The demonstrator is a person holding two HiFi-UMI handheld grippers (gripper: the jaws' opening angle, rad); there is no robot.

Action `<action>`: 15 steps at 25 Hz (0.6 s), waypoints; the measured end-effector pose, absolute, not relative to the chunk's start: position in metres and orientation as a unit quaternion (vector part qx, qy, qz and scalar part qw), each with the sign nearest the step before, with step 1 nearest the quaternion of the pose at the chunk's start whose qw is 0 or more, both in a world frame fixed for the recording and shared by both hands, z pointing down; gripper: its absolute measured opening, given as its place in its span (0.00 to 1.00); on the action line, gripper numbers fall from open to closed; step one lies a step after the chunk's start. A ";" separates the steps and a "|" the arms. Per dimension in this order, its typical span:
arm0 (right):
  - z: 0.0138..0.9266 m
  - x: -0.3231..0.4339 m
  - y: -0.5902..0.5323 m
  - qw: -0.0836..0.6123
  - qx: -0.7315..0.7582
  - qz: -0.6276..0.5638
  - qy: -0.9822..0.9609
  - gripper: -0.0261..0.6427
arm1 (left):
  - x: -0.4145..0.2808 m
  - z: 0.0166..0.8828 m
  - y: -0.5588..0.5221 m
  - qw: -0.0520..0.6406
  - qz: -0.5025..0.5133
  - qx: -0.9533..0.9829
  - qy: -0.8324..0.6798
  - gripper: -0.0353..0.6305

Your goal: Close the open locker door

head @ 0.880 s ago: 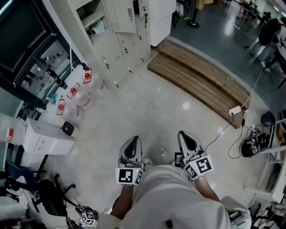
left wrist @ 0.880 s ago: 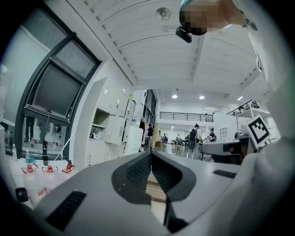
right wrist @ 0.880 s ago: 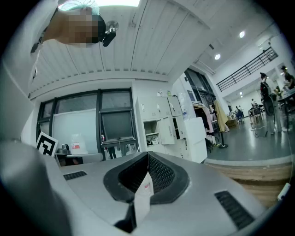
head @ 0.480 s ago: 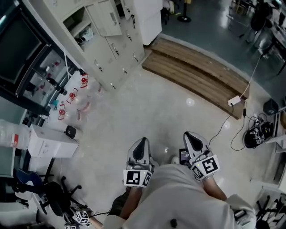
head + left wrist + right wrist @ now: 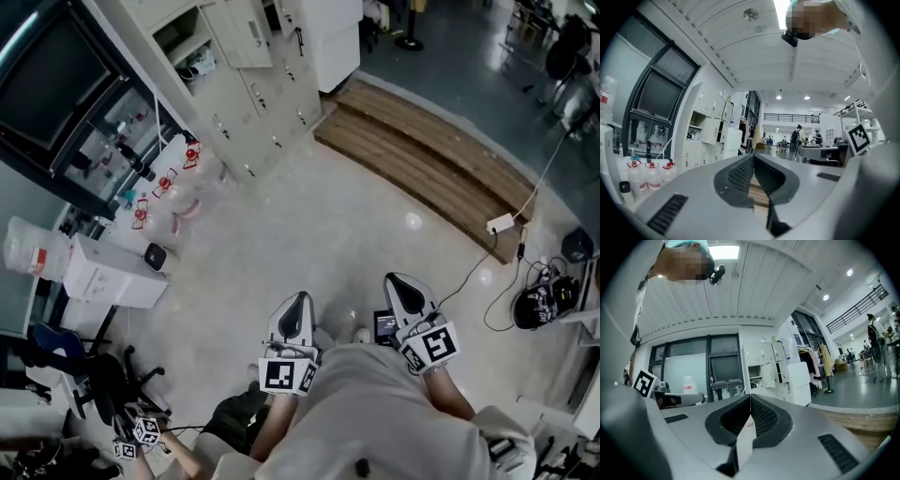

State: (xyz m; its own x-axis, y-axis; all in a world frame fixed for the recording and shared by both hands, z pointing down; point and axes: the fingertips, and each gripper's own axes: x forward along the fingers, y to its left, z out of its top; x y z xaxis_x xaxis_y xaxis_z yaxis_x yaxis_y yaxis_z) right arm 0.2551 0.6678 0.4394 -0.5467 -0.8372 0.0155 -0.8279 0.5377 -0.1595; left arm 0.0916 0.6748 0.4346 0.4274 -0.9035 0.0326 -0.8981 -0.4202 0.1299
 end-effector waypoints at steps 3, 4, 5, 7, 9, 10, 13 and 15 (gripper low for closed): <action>0.443 0.253 0.667 0.037 -0.463 -0.083 0.882 0.08 | 0.093 0.435 0.677 0.063 -0.016 0.839 -0.541 0.07; 0.445 0.252 0.667 0.038 -0.460 -0.087 0.883 0.08 | 0.092 0.437 0.677 0.065 -0.014 0.837 -0.543 0.07; 0.448 0.251 0.665 0.038 -0.458 -0.091 0.884 0.08 | 0.091 0.439 0.676 0.068 -0.012 0.836 -0.544 0.07; 0.454 0.248 0.657 0.034 -0.458 -0.098 0.883 0.08 | 0.086 0.443 0.670 0.071 -0.008 0.834 -0.547 0.07; 0.458 0.243 0.645 0.028 -0.460 -0.101 0.882 0.08 | 0.079 0.446 0.657 0.075 -0.007 0.832 -0.550 0.07; 0.460 0.242 0.637 0.025 -0.462 -0.101 0.881 0.08 | 0.077 0.447 0.650 0.076 -0.008 0.832 -0.550 0.07; 0.464 0.239 0.612 0.018 -0.473 -0.103 0.875 0.08 | 0.072 0.451 0.623 0.077 -0.013 0.834 -0.546 0.07; 0.464 0.234 0.592 0.014 -0.477 -0.106 0.872 0.08 | 0.068 0.453 0.601 0.081 -0.017 0.836 -0.543 0.07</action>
